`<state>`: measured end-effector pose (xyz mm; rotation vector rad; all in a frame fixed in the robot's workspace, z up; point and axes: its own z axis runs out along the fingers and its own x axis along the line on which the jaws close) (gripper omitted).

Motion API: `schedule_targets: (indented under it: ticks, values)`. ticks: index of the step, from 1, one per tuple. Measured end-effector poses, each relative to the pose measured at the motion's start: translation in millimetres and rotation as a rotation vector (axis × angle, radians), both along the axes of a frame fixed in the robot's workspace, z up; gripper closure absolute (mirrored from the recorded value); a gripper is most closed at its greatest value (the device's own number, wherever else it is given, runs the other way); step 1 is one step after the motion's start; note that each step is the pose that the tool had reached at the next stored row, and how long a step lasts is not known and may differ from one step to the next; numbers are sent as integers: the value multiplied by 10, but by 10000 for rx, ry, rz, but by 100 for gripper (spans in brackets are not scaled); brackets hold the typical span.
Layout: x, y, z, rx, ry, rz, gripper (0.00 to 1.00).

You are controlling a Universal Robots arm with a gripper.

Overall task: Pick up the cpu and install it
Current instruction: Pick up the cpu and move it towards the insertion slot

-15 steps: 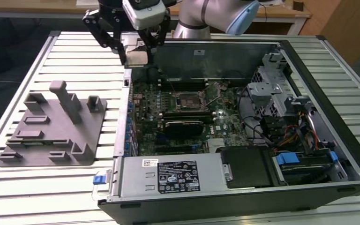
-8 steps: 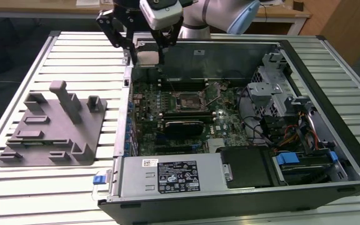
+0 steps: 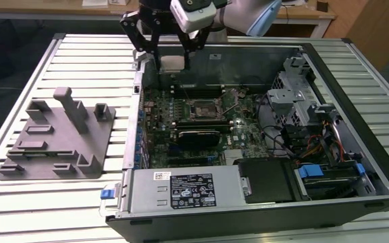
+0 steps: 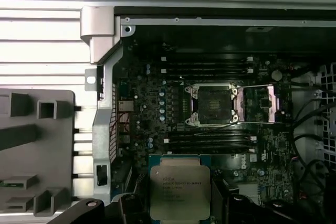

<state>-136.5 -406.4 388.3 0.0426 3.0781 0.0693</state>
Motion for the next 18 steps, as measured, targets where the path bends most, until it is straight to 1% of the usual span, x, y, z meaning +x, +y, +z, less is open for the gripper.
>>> schedule_targets:
  ticks: [3, 7, 11, 18]
  values:
    - [71, 2, -20, -1, 3, 1, 45]
    - [148, 4, -66, 0, 12, 0, 45]
    - [221, 8, -137, 1, 25, 0, 45]
    - [310, 20, -264, -1, 35, 0, 45]
